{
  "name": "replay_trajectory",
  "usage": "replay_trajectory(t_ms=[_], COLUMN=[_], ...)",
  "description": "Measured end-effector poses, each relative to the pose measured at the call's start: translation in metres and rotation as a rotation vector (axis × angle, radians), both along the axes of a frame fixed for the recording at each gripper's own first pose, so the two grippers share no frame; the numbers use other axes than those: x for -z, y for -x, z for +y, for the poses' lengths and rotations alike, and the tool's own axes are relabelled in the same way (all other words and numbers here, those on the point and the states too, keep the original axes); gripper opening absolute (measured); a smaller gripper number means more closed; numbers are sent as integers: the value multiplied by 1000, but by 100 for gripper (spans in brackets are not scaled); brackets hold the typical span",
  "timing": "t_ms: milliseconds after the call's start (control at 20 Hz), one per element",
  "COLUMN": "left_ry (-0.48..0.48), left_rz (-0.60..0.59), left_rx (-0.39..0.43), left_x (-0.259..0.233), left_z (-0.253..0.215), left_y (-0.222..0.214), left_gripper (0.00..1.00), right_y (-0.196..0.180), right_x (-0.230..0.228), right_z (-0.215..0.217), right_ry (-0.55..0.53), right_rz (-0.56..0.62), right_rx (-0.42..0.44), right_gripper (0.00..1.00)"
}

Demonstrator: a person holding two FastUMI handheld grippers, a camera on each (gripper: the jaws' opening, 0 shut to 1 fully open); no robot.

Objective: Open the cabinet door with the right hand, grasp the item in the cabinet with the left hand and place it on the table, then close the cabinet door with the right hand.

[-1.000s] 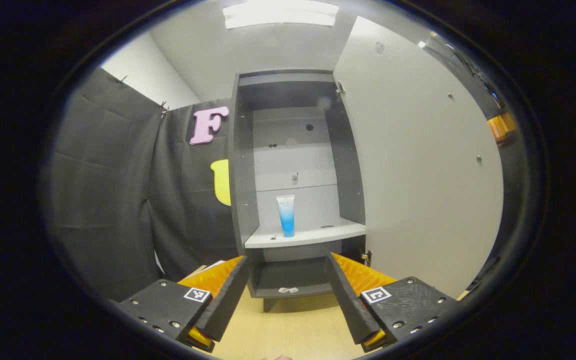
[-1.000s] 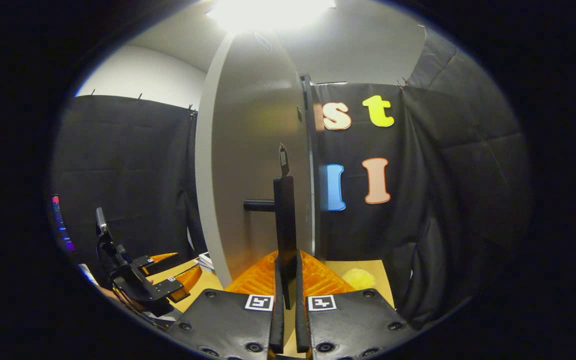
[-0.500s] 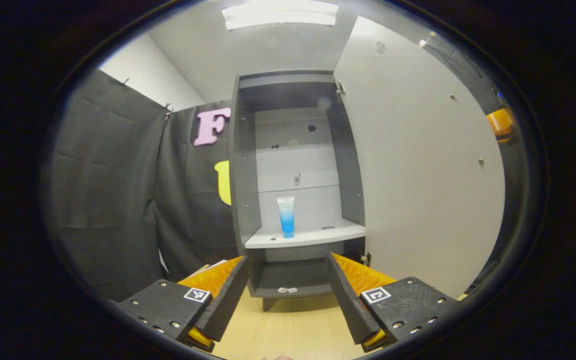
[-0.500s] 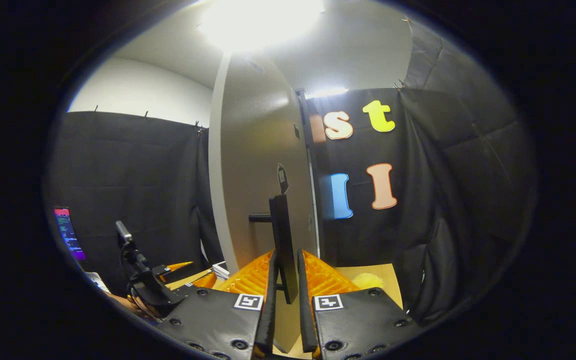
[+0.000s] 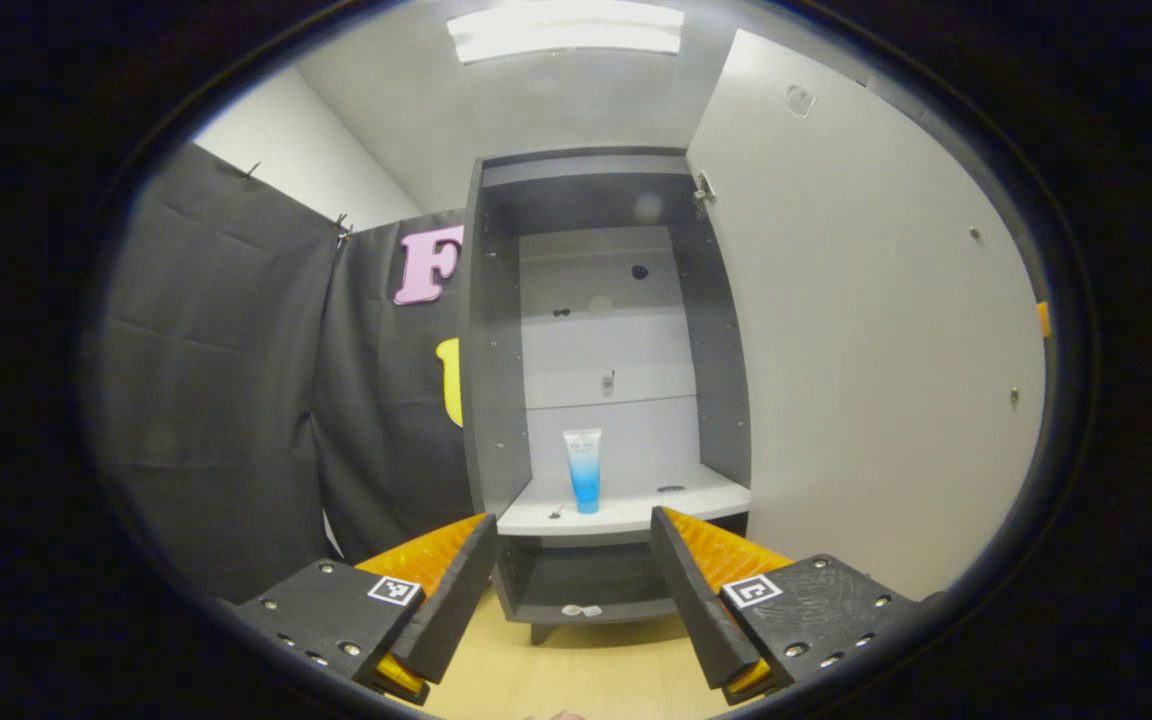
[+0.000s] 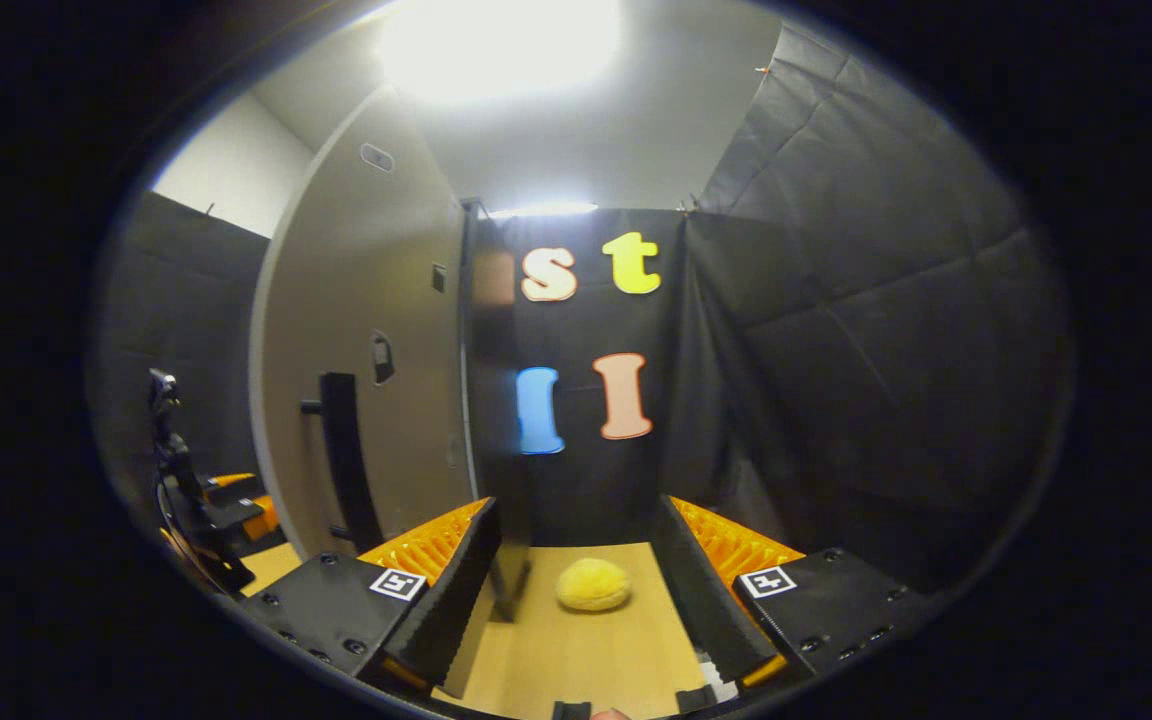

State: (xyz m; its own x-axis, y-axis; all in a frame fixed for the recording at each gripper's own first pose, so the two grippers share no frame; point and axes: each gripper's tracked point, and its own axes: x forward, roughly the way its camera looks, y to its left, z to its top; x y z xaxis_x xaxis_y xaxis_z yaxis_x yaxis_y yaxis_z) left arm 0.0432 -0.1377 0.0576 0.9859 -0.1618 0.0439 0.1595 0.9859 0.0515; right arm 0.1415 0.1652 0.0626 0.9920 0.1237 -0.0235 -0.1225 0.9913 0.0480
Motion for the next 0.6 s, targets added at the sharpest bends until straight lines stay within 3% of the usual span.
replay_trajectory(t_ms=[600], left_ry=[29], left_rz=[49], left_rx=[103], left_x=[1], left_z=[-33], left_y=[-150], left_gripper=[94], right_y=[-42], right_x=[45], right_z=[-22], right_ry=[11], right_rz=[91], right_rx=[268], right_gripper=[98])
